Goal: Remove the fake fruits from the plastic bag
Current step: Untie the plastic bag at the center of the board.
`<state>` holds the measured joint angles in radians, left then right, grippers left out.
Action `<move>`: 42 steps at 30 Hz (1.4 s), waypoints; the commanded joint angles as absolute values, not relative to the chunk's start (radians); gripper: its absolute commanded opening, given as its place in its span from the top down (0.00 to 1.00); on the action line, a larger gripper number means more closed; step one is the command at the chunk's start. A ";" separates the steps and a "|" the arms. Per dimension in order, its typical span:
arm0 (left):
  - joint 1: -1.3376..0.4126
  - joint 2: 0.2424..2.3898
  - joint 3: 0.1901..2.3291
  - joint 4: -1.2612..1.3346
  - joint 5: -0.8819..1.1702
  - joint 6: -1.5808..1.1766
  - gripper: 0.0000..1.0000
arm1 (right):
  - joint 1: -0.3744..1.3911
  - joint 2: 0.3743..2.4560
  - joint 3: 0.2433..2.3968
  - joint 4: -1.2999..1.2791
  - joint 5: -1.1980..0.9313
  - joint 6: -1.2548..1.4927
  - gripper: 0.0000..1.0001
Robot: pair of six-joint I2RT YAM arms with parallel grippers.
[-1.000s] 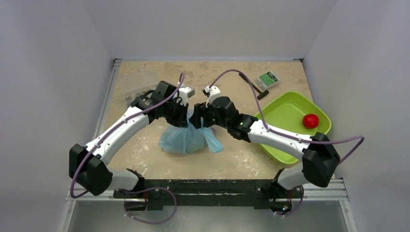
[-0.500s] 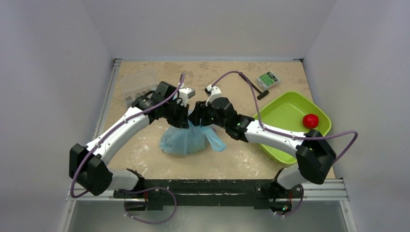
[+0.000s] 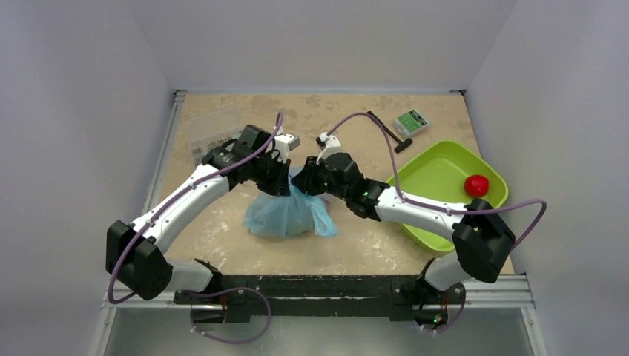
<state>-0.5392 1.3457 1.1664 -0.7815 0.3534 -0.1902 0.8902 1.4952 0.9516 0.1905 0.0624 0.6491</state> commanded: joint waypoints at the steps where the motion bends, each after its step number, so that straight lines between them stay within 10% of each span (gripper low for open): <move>1: -0.544 1.298 1.172 -0.767 0.324 -0.186 1.00 | 0.879 1.409 0.903 0.256 0.162 0.713 0.88; 19: -0.543 1.155 1.125 -0.696 0.244 -0.180 1.00 | 0.700 1.264 0.735 0.341 -0.077 0.742 1.00; 27: -0.543 1.044 1.047 -0.551 0.338 -0.191 0.23 | 0.699 1.281 0.709 0.456 -0.225 0.689 1.00; 37: -0.544 1.211 1.141 -0.589 0.369 -0.202 0.11 | 0.701 1.310 0.710 0.527 -0.280 0.703 1.00; 42: -0.544 1.235 1.136 -0.593 0.364 -0.203 0.22 | 0.701 1.316 0.711 0.549 -0.284 0.717 1.00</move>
